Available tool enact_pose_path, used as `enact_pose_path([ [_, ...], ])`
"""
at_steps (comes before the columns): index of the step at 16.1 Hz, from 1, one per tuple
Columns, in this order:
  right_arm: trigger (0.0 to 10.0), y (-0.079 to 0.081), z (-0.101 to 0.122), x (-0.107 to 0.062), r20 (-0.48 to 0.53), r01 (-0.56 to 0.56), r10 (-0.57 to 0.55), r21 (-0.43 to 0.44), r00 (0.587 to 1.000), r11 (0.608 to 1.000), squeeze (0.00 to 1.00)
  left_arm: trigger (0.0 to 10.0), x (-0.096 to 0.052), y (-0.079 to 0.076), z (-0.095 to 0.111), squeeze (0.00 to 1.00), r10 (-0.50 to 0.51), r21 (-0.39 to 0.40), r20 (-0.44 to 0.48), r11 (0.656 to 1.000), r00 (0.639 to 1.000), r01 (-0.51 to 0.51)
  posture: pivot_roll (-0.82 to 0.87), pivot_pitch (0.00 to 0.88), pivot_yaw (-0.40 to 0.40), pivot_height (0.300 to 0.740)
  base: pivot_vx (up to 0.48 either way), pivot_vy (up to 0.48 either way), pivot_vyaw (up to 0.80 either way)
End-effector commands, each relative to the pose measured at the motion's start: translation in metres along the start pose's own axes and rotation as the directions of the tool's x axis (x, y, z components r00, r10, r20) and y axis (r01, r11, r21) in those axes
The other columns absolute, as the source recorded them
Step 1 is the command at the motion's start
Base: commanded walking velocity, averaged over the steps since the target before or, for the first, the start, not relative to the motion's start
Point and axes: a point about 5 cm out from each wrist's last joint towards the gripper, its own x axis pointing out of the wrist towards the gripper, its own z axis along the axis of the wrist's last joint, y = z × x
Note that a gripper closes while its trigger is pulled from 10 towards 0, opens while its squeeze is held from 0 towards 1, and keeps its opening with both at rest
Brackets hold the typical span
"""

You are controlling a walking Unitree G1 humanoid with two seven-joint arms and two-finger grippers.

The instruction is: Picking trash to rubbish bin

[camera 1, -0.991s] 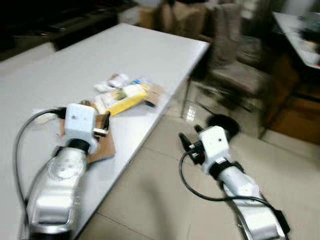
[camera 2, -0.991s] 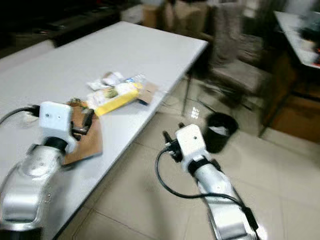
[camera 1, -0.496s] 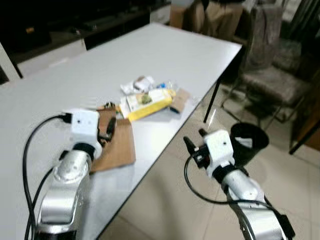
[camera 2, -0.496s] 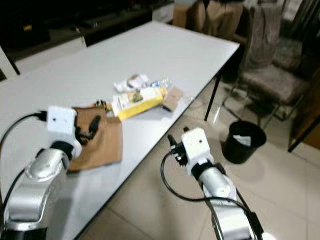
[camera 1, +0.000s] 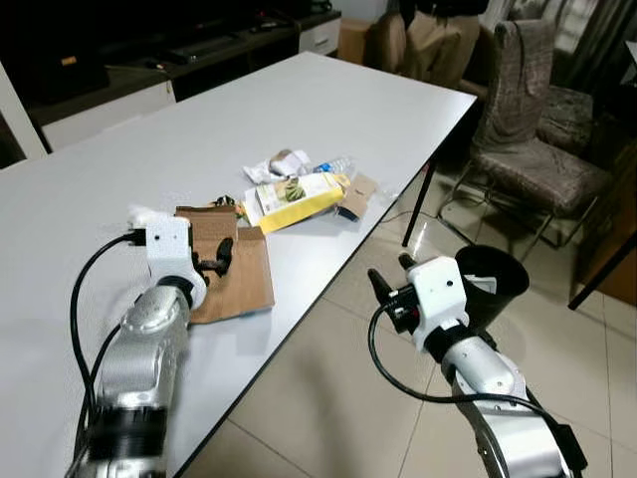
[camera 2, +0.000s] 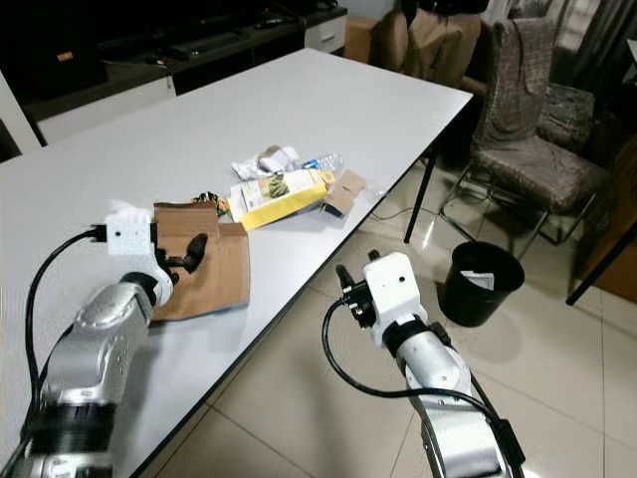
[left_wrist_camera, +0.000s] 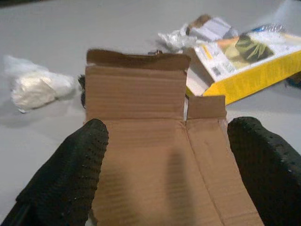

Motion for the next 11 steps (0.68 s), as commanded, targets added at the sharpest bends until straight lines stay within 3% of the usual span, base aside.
enact_pose_path([
  [1, 10.0, -0.005, 0.001, -0.001, -0.002, 0.015, -0.015, -0.009, 1.000, 1.000, 0.00, 10.0, 0.006, 0.005, -0.002, 1.00, -0.001, -0.018, -0.029, 1.000, 1.000, 0.001, -0.02, 0.000, -0.025, 0.740, 0.000, 0.000, 0.00],
  [3, 10.0, -0.008, -0.002, -0.004, -0.014, 0.022, -0.022, -0.010, 1.000, 1.000, 0.00, 10.0, 0.014, 0.012, -0.003, 1.00, 0.019, -0.063, -0.025, 0.998, 1.000, -0.021, -0.02, 0.000, -0.026, 0.740, 0.000, 0.000, 0.00],
  [5, 10.0, -0.008, -0.002, -0.004, -0.014, 0.020, -0.020, -0.012, 1.000, 1.000, 0.00, 10.0, 0.027, 0.019, 0.008, 1.00, 0.048, -0.082, 0.078, 0.996, 0.996, -0.042, -0.04, 0.000, -0.030, 0.740, 0.000, 0.000, 0.00],
  [7, 10.0, -0.007, -0.002, -0.005, -0.014, 0.011, -0.011, -0.014, 1.000, 1.000, 0.00, 10.0, 0.035, 0.017, 0.010, 1.00, 0.024, -0.107, 0.099, 0.994, 0.995, -0.013, -0.05, 0.000, -0.031, 0.740, 0.000, 0.000, 0.00],
  [11, 10.0, -0.001, -0.005, -0.006, -0.010, -0.011, 0.011, 0.023, 1.000, 1.000, 0.00, 10.0, 0.046, 0.017, 0.000, 1.00, -0.026, -0.145, 0.056, 0.989, 0.998, 0.034, -0.08, 0.004, -0.021, 0.740, 0.000, 0.000, 0.00],
])
